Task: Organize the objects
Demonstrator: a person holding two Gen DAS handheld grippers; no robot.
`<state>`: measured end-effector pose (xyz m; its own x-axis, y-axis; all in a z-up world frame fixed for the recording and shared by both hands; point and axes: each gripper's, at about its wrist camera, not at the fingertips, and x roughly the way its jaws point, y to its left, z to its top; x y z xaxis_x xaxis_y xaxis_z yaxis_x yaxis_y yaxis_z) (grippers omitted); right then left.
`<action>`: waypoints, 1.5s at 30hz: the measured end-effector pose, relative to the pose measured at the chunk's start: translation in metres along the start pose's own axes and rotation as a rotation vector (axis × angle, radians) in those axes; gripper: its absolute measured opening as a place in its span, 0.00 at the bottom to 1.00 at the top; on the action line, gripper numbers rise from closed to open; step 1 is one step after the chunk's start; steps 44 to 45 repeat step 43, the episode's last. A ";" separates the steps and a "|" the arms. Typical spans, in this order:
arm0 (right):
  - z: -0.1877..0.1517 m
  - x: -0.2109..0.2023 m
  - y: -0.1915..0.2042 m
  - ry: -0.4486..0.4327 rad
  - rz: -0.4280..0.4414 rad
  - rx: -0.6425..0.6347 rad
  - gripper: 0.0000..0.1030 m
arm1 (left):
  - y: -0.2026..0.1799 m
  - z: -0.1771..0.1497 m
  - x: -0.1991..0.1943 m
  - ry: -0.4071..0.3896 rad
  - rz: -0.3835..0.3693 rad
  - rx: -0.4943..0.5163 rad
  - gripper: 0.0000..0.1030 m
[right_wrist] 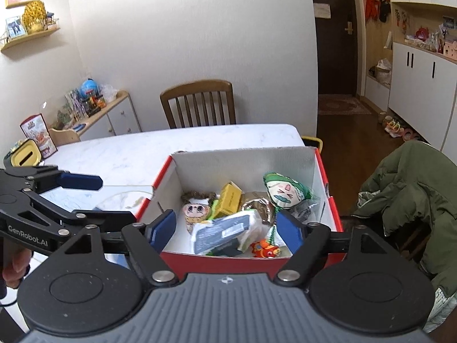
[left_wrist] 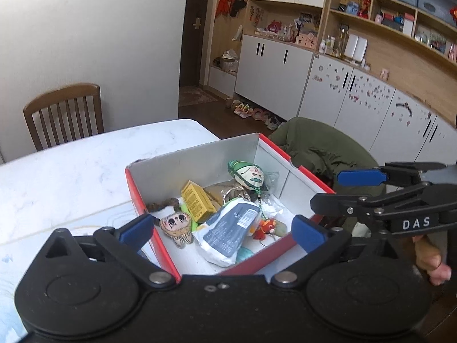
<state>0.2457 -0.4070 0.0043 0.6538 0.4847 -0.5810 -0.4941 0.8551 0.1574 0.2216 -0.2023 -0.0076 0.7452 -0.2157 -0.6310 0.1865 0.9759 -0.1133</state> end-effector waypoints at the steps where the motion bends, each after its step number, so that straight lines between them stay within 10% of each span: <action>1: -0.001 -0.003 0.003 -0.009 -0.001 0.001 0.79 | 0.002 -0.001 -0.002 -0.001 0.000 -0.008 0.99; 11: -0.012 -0.029 0.018 -0.111 -0.016 0.080 0.98 | 0.008 -0.011 -0.019 -0.022 0.020 -0.009 1.00; 45: -0.049 -0.037 0.052 -0.103 -0.265 0.189 0.99 | 0.013 -0.020 -0.015 0.003 0.017 0.006 1.00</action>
